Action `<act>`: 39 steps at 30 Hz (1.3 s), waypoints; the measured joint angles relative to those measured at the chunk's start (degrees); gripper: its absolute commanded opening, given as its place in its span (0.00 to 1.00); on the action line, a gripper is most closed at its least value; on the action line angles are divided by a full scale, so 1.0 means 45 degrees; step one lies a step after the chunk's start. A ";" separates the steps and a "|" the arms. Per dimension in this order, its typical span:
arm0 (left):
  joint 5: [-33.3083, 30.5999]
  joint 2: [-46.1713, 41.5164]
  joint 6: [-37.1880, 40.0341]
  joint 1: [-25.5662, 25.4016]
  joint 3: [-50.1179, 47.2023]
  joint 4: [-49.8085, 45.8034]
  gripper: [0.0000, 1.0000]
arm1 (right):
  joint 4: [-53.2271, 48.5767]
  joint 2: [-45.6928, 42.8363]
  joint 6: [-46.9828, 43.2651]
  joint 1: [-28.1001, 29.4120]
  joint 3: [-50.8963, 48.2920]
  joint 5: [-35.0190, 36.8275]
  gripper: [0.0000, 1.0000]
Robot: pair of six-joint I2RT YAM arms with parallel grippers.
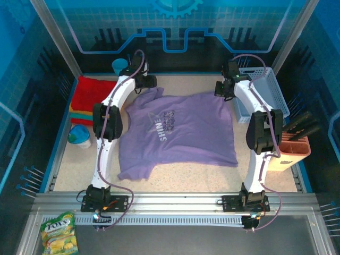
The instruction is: Fold and stack the t-shirts
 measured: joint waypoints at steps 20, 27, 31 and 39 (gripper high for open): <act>-0.1336 0.2093 -0.0330 -0.0631 0.1642 -0.0996 0.08 | 0.0544 -0.1200 0.0243 0.0321 -0.2307 -0.0520 0.00; -0.1545 0.1472 0.0058 -0.0622 0.1379 -0.0899 0.00 | 0.0704 -0.1268 0.0233 0.0238 -0.1676 -0.0194 0.00; -0.1753 -0.0918 0.0364 -0.0597 -0.0850 -0.0408 0.00 | 0.0850 -0.1841 0.0228 0.0024 -0.2011 -0.0141 0.00; -0.1719 -0.8830 0.0544 -0.0583 -0.9564 0.3050 0.00 | 0.0831 -0.4056 0.0243 -0.0092 -0.4158 -0.0233 0.00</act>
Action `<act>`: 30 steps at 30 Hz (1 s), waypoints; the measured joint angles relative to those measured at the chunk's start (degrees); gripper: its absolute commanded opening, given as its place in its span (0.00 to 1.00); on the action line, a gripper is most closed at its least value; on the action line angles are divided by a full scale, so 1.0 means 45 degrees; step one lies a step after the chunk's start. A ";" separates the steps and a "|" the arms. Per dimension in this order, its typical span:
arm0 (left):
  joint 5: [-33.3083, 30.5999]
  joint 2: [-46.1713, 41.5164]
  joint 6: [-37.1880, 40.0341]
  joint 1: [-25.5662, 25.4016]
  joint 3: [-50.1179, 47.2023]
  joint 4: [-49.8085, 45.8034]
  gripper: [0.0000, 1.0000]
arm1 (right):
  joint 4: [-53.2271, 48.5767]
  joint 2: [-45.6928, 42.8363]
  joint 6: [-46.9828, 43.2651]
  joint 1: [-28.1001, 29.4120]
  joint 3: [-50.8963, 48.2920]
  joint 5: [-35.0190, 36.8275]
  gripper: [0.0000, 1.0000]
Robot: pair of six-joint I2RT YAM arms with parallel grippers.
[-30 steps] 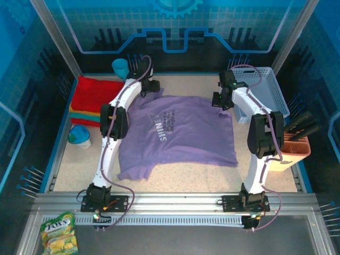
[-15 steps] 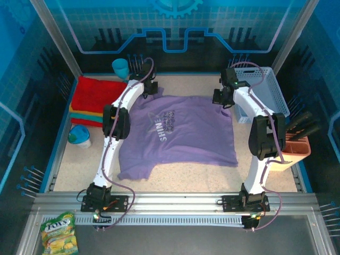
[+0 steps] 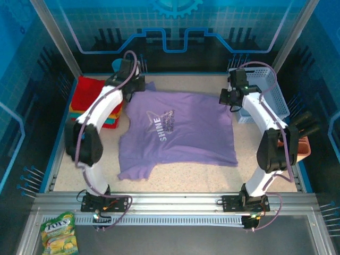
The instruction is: Fold and stack the t-shirts
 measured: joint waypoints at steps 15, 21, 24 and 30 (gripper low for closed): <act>0.0204 -0.3070 -0.0962 -0.2040 -0.9156 0.2103 0.67 | -0.0466 -0.1209 0.0670 -0.0223 -0.4031 -0.0160 0.00; 0.0806 -0.4619 -0.1841 -0.1462 -0.8578 0.1642 0.71 | -0.0427 -0.1394 0.0714 -0.0291 -0.4080 -0.0340 0.00; 0.1593 -0.4629 -0.2356 -0.0636 -0.7315 0.1379 0.67 | -0.0350 -0.1506 0.0714 -0.0291 -0.4148 -0.0350 0.00; 0.2249 -0.3342 -0.2477 -0.0209 -0.5479 0.0996 0.62 | -0.0253 -0.1802 0.0709 -0.0291 -0.4396 -0.0345 0.00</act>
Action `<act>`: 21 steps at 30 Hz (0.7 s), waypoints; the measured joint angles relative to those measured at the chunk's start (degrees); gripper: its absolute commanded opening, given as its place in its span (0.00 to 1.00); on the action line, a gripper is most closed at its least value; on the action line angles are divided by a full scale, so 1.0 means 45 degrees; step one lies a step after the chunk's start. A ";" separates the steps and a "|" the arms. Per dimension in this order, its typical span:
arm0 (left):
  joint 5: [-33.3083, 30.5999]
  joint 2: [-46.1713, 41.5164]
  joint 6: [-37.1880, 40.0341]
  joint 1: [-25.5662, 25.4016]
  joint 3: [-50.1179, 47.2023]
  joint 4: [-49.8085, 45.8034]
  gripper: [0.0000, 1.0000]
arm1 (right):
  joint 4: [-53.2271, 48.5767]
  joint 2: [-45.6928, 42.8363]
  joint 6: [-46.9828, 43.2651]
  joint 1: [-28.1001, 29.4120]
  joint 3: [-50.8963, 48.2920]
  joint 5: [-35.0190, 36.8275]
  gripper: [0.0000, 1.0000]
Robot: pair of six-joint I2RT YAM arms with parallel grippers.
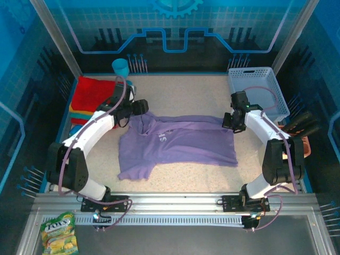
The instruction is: Fold and stack the t-shirts
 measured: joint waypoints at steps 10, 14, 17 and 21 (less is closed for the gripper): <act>0.0185 0.2997 -0.0102 -0.0826 0.1729 -0.1671 0.62 | 0.0029 -0.0010 0.0000 -0.0092 0.0000 -0.0131 0.00; -0.0291 0.3910 -0.0384 -0.1477 0.2560 -0.2283 0.58 | 0.0029 -0.0010 -0.0005 -0.0092 0.0000 -0.0262 0.00; -0.0578 0.4488 -0.0651 -0.1812 0.3036 -0.2764 0.48 | 0.0029 -0.0010 -0.0005 -0.0092 0.0000 -0.0296 0.00; -0.0855 0.5255 -0.0981 -0.1928 0.3653 -0.3191 0.25 | 0.0029 -0.0010 -0.0005 -0.0092 0.0000 -0.0296 0.00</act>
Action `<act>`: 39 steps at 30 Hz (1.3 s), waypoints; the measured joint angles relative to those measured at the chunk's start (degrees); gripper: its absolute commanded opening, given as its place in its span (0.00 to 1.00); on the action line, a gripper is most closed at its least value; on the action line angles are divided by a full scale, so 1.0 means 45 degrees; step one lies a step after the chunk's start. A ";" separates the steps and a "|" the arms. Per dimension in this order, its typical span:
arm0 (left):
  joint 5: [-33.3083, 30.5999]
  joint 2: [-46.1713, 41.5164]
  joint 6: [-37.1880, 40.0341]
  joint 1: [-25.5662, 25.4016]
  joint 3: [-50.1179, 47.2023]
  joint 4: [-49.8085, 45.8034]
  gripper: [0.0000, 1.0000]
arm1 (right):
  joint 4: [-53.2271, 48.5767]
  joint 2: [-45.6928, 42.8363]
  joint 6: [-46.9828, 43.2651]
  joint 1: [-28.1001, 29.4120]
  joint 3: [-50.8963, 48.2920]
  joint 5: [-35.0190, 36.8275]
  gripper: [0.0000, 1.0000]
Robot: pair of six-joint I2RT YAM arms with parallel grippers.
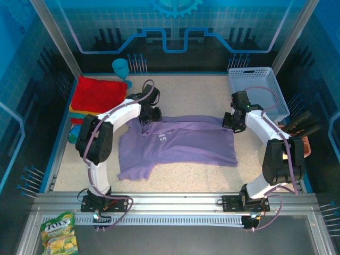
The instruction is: Fold and stack the t-shirts
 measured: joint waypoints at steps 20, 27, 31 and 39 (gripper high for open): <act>-0.0767 -0.7067 0.2006 -0.0831 -0.3492 0.0573 0.04 | 0.0010 -0.0583 0.0005 -0.0287 -0.0015 -0.0015 0.00; -0.0865 -1.1006 0.1141 -0.1001 -0.9248 0.1360 0.33 | 0.0102 -0.0884 0.0005 -0.0481 -0.0427 -0.0102 0.00; -0.0835 -1.1225 0.0534 -0.1001 -1.0142 0.1341 0.62 | 0.0102 -0.0889 0.0015 -0.0500 -0.0432 -0.0267 0.00; -0.1302 -1.1006 -0.0923 -0.0996 -0.9758 0.1229 0.54 | 0.0102 -0.0971 0.0010 -0.0500 -0.0437 -0.0345 0.00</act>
